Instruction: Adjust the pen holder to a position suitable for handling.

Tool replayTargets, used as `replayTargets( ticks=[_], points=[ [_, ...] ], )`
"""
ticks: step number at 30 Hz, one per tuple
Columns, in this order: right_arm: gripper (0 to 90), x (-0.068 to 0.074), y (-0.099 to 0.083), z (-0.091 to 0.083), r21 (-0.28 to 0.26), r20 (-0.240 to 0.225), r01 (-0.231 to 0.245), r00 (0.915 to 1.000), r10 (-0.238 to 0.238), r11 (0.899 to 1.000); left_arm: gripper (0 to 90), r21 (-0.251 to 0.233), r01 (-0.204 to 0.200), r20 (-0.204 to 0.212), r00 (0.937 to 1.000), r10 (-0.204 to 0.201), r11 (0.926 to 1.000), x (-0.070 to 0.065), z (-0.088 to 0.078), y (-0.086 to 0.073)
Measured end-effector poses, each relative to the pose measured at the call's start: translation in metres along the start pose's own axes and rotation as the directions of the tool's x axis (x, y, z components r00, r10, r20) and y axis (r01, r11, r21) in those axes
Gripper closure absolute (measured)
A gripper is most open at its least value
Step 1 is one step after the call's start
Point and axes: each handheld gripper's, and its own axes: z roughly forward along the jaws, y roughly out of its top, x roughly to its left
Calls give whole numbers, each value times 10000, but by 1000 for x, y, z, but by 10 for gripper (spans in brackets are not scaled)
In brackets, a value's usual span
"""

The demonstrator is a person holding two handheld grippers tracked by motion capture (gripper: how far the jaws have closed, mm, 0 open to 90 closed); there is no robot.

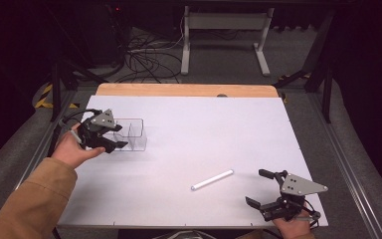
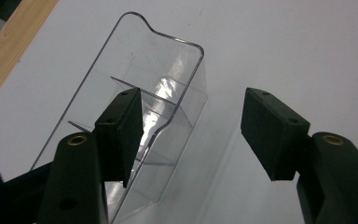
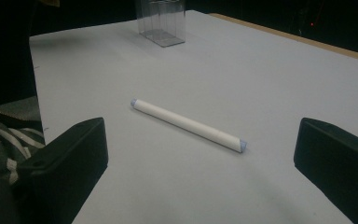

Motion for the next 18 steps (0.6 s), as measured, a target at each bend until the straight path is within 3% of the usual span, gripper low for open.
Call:
replayTargets(
  ticks=[5, 18],
  points=[
    [34, 0, 0, 0, 7, -59, 29, 10000, -29, 10000, 433, 481, -690, 199, 9975, 681, 9965, 0, 5, 4],
    [34, 0, -1, 1, -28, -238, 35, 9997, -36, 10000, 531, 1317, -730, -165, 9970, 758, 9886, 8, 19, 3]
  ],
)
